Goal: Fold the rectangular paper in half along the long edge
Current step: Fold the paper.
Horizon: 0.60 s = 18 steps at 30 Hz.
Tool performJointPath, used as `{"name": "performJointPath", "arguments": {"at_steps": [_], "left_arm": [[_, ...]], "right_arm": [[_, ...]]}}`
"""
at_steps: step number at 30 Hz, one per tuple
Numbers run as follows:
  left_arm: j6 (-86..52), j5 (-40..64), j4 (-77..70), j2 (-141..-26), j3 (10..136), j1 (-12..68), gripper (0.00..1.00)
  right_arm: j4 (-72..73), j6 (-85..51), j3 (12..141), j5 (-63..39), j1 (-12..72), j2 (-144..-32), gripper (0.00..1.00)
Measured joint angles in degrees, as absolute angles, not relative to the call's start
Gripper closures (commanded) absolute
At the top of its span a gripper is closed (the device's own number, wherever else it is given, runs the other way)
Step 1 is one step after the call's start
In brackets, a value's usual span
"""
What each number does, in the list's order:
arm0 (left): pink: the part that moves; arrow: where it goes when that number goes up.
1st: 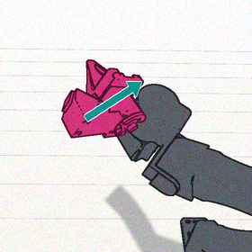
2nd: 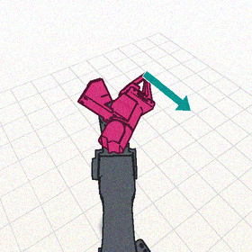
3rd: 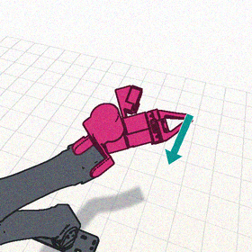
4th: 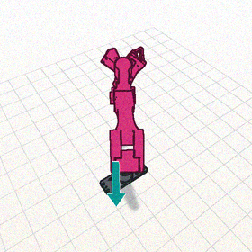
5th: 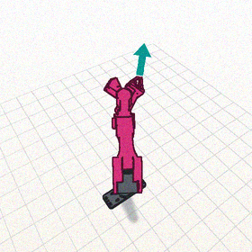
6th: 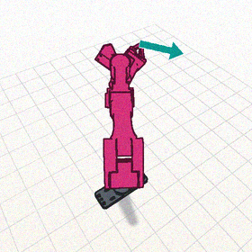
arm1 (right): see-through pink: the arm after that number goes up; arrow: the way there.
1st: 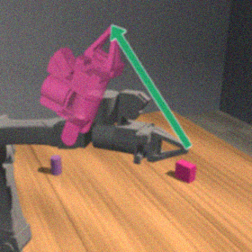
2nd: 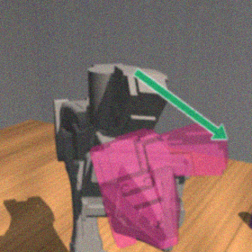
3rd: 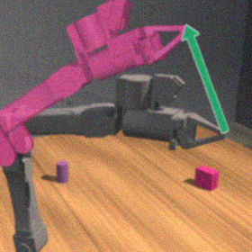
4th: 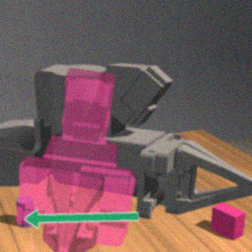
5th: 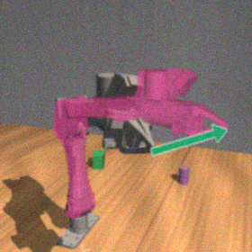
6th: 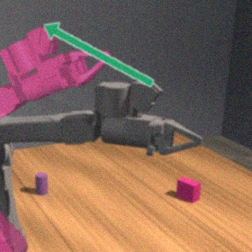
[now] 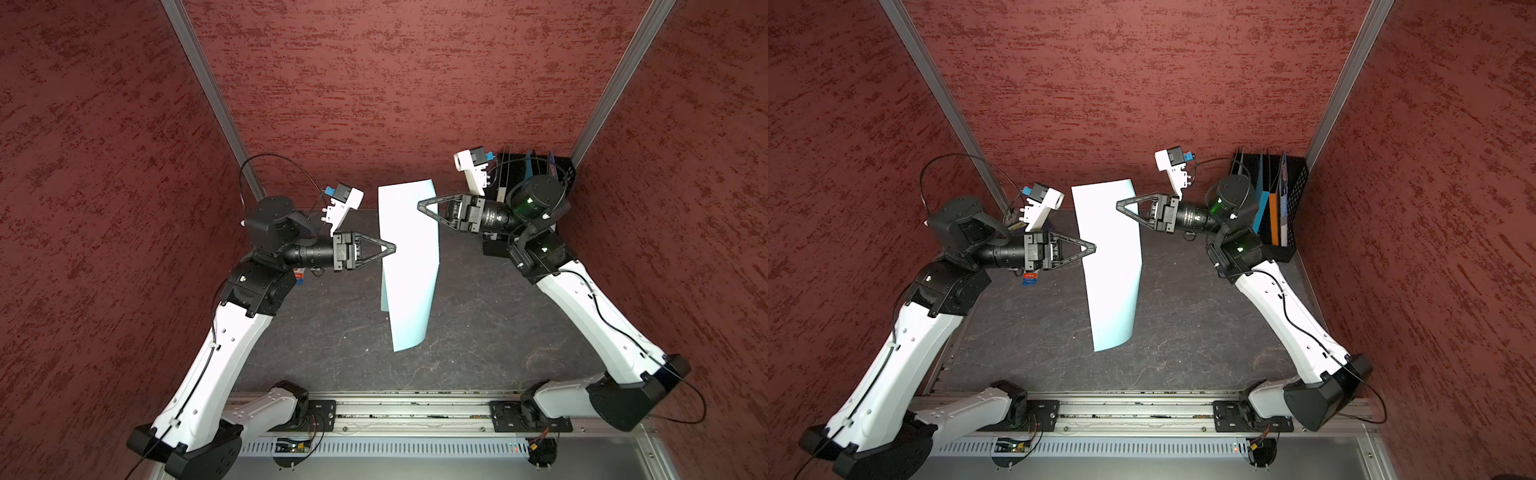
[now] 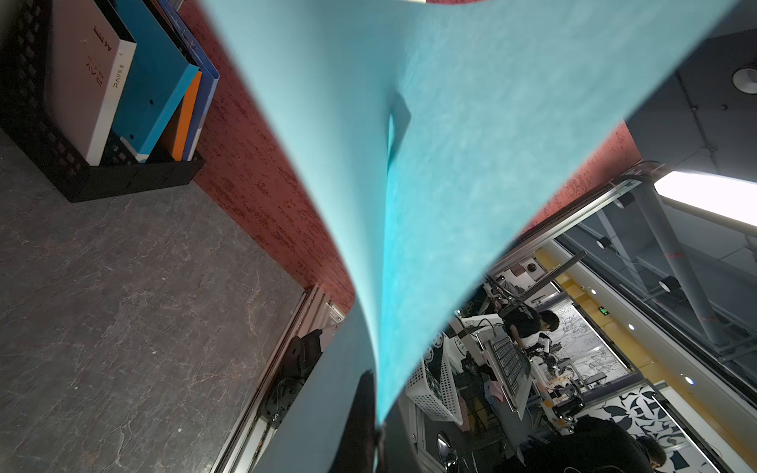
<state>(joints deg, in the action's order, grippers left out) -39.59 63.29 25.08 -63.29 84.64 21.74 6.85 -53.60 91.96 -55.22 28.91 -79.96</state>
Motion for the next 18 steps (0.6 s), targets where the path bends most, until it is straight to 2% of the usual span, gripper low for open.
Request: {"name": "performJointPath", "arguments": {"at_steps": [1,4,5,7,8,9,10,11,14,15,17,18], "left_arm": [[-39.6,63.3,25.1,-63.3,84.6,21.7,1.0],[-39.6,63.4,25.1,-63.3,84.6,21.7,1.0],[-39.6,63.4,25.1,-63.3,84.6,21.7,1.0],[-39.6,63.4,25.1,-63.3,84.6,21.7,1.0],[-39.6,63.4,25.1,-63.3,84.6,21.7,1.0],[-39.6,63.4,25.1,-63.3,84.6,21.6,1.0],[-39.6,63.4,25.2,-63.3,84.6,21.6,1.0],[-39.6,63.4,25.3,-63.3,84.6,21.5,1.0],[-39.6,63.5,25.3,-63.3,84.6,21.5,1.0],[-39.6,63.6,25.3,-63.3,84.6,21.5,1.0],[-39.6,63.5,25.3,-63.3,84.6,21.5,1.0],[-39.6,63.5,25.3,-63.3,84.6,21.5,1.0]], "right_arm": [[6.9,-53.6,92.4,-55.1,28.8,-80.2,0.67],[7.1,-53.6,93.2,-54.9,28.7,-80.5,0.91],[7.3,-53.6,93.4,-54.9,28.6,-80.6,0.95],[7.6,-53.8,93.7,-54.8,28.6,-80.7,0.95],[7.6,-53.8,93.8,-54.8,28.6,-80.7,0.9],[7.5,-53.7,94.0,-54.8,28.6,-80.8,0.75],[7.5,-53.9,94.3,-54.8,28.5,-81.0,0.72],[7.6,-53.8,94.5,-54.7,28.4,-81.1,0.73],[7.8,-53.8,95.3,-54.7,28.1,-81.6,0.94],[7.9,-53.9,95.4,-54.7,28.1,-81.7,0.97],[7.9,-54.0,95.7,-54.8,27.9,-81.9,0.98],[7.9,-54.0,95.9,-54.9,27.9,-82.0,0.93]]}}
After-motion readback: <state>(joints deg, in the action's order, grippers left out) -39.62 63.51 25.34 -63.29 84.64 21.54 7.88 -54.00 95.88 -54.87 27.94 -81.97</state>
